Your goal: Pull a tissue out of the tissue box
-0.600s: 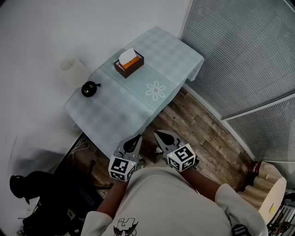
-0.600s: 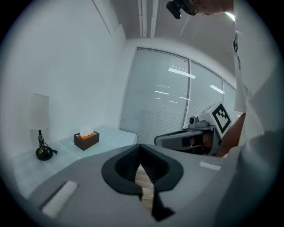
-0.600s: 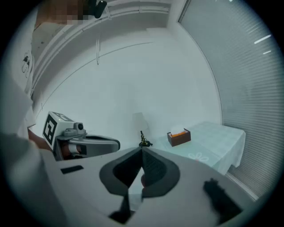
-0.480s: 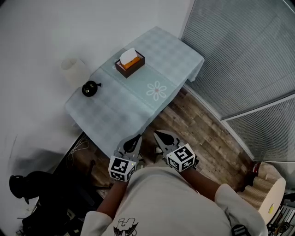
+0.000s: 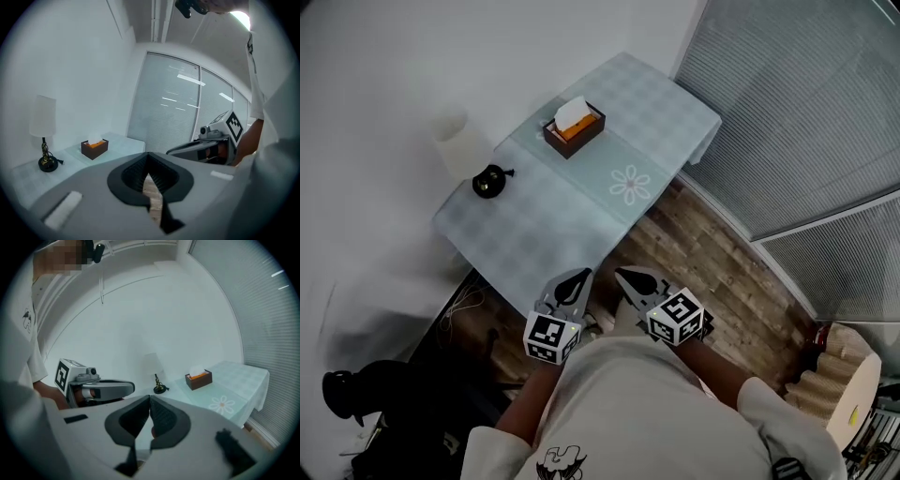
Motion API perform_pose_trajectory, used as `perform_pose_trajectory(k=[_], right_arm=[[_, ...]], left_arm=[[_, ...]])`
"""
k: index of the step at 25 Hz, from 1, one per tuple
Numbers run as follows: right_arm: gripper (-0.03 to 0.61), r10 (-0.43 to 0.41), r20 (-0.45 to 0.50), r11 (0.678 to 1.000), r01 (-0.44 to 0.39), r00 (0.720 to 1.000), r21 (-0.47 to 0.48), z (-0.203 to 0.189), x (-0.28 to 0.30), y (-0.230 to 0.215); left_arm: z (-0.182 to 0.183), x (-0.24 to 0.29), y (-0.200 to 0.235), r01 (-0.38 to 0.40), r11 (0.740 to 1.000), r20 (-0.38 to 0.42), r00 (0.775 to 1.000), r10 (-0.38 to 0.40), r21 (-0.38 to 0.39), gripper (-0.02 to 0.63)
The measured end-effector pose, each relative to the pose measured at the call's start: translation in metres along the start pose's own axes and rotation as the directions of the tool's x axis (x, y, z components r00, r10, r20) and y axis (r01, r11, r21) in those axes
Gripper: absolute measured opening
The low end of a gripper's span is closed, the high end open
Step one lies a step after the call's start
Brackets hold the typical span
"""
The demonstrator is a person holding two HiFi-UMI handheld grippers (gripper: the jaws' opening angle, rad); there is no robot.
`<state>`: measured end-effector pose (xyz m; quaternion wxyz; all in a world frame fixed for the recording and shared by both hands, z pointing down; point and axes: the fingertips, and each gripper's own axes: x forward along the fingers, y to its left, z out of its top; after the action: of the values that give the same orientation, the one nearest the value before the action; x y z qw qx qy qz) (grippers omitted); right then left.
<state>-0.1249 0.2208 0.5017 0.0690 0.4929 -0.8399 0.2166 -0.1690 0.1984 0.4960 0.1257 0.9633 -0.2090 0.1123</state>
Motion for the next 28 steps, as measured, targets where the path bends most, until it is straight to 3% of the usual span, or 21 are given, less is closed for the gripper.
perform_pose_trajectory(k=[5,11,16,20,24,28], right_arm=[[0.014,-0.037,-0.005,0.999,0.037,0.999,0.019,0.010,0.014,-0.048],[0.015,-0.017,-0.006,1.000,0.017,1.000,-0.003,0.042,0.061,-0.139],[0.015,0.062,-0.021,0.998,-0.062,0.998,-0.005,0.079,0.092,-0.217],[0.017,0.161,-0.074,0.984,-0.165,0.984,-0.061,0.101,0.115,-0.265],[0.060,0.239,-0.122,0.963,-0.251,0.963,-0.094,0.114,0.144,-0.297],[0.091,0.258,-0.141,0.957,-0.273,0.956,-0.097,0.121,0.164,-0.311]], left_arm=[[0.009,0.027,0.027,-0.012,1.000,-0.001,1.000,0.012,-0.020,0.006],[0.026,0.108,0.078,-0.050,0.998,-0.020,0.999,0.050,-0.035,0.006],[0.065,0.190,0.121,-0.132,0.990,-0.035,0.991,0.131,-0.048,0.006],[0.095,0.246,0.150,-0.196,0.979,-0.029,0.980,0.195,-0.053,0.006],[0.115,0.266,0.177,-0.266,0.962,-0.023,0.964,0.265,-0.063,0.006],[0.127,0.270,0.197,-0.309,0.948,-0.015,0.951,0.309,-0.076,0.006]])
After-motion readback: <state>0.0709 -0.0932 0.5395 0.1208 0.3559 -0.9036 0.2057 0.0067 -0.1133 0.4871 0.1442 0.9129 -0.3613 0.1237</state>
